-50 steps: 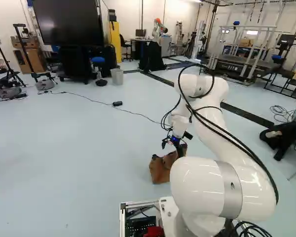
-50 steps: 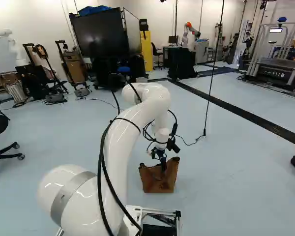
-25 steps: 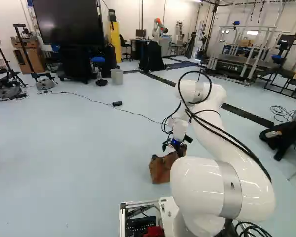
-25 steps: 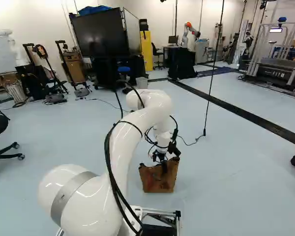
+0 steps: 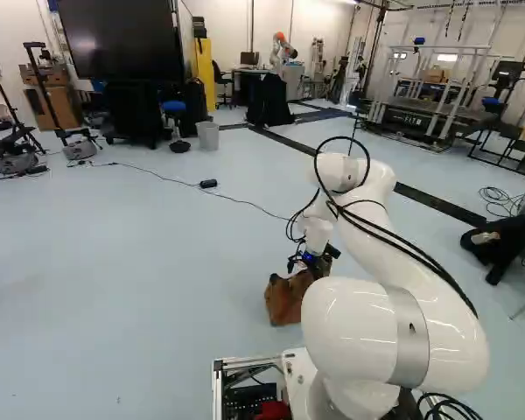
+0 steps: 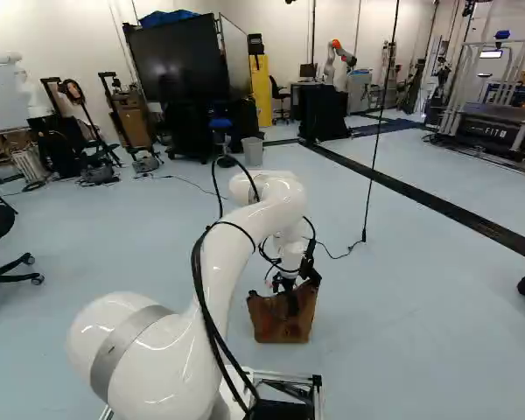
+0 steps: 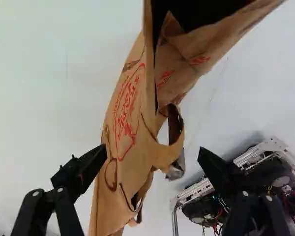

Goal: Pick up the grocery bag from the ground

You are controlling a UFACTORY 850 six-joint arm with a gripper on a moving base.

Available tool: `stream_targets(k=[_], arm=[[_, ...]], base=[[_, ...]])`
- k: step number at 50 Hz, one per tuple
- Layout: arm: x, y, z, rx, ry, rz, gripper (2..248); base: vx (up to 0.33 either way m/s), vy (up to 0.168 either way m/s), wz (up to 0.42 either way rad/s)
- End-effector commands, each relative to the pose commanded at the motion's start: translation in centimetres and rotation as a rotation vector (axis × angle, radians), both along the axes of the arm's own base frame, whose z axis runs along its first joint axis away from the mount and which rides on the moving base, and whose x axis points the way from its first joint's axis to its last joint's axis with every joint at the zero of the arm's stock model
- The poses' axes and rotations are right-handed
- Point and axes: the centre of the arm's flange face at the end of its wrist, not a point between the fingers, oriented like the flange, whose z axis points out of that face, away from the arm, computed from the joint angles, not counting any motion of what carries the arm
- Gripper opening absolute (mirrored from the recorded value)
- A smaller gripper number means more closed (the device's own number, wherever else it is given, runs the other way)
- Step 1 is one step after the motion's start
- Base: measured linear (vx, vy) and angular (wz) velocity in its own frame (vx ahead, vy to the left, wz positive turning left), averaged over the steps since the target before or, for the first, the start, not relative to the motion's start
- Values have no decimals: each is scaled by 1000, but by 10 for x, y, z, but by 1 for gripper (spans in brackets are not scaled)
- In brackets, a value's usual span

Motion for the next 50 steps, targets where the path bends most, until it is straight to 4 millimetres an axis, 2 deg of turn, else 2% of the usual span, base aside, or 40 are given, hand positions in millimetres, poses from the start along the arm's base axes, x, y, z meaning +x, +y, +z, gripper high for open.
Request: stream_targets(k=[11, 12, 16, 17, 21, 22, 26, 27, 32, 33, 37, 38, 50], arm=[[0, 0, -6, 0, 1, 0, 237], [0, 0, -6, 0, 1, 0, 200], [0, 0, -6, 0, 1, 0, 200], [0, 0, -6, 0, 1, 0, 162], [0, 0, -6, 0, 1, 0, 162], [0, 0, -6, 0, 1, 0, 123], [0, 0, -6, 0, 1, 0, 123], [0, 0, -6, 0, 1, 0, 84], [0, 0, -6, 0, 1, 0, 84], [0, 0, -6, 0, 1, 0, 45], [0, 0, -6, 0, 1, 0, 45], [0, 0, -6, 0, 1, 0, 22], [0, 0, -6, 0, 1, 0, 22]], base=[[0, 0, 0], [0, 0, 0], [0, 0, 0], [0, 0, 0], [0, 0, 0], [0, 0, 0], [0, 0, 0], [0, 0, 0], [0, 0, 0], [0, 0, 0], [0, 0, 0], [0, 0, 0], [0, 0, 0]])
